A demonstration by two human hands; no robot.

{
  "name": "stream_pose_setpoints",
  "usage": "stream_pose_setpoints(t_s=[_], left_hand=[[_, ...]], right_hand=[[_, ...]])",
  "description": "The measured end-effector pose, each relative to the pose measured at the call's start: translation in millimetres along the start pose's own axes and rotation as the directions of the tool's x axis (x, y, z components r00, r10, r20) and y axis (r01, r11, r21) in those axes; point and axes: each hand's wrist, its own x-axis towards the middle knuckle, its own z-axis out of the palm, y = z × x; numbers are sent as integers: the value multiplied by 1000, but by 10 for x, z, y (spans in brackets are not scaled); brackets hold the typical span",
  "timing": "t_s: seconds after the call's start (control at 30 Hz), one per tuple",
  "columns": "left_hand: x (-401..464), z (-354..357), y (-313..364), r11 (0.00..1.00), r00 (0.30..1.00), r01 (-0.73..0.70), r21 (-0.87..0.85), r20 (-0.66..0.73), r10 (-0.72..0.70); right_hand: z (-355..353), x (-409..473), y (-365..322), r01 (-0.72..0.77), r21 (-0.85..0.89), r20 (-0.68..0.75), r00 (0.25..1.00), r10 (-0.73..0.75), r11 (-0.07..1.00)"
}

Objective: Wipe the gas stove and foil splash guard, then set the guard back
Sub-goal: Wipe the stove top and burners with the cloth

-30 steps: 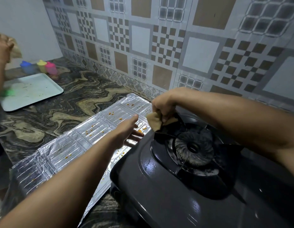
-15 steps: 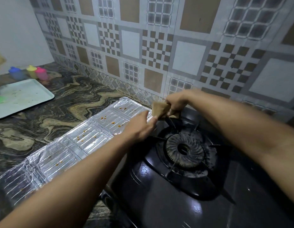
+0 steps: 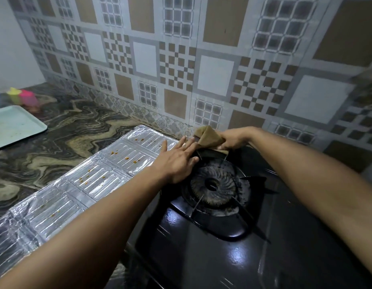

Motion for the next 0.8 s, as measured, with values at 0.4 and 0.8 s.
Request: stream_pose_setpoints(t_s=[0.4, 0.8], left_hand=[[-21, -44, 45, 998, 999, 45, 46, 23, -46], [162, -383, 660, 944, 991, 81, 321, 71, -109]], right_hand=[[171, -399, 294, -113, -33, -74, 991, 110, 993], [579, -1595, 846, -543, -132, 91, 826, 556, 829]])
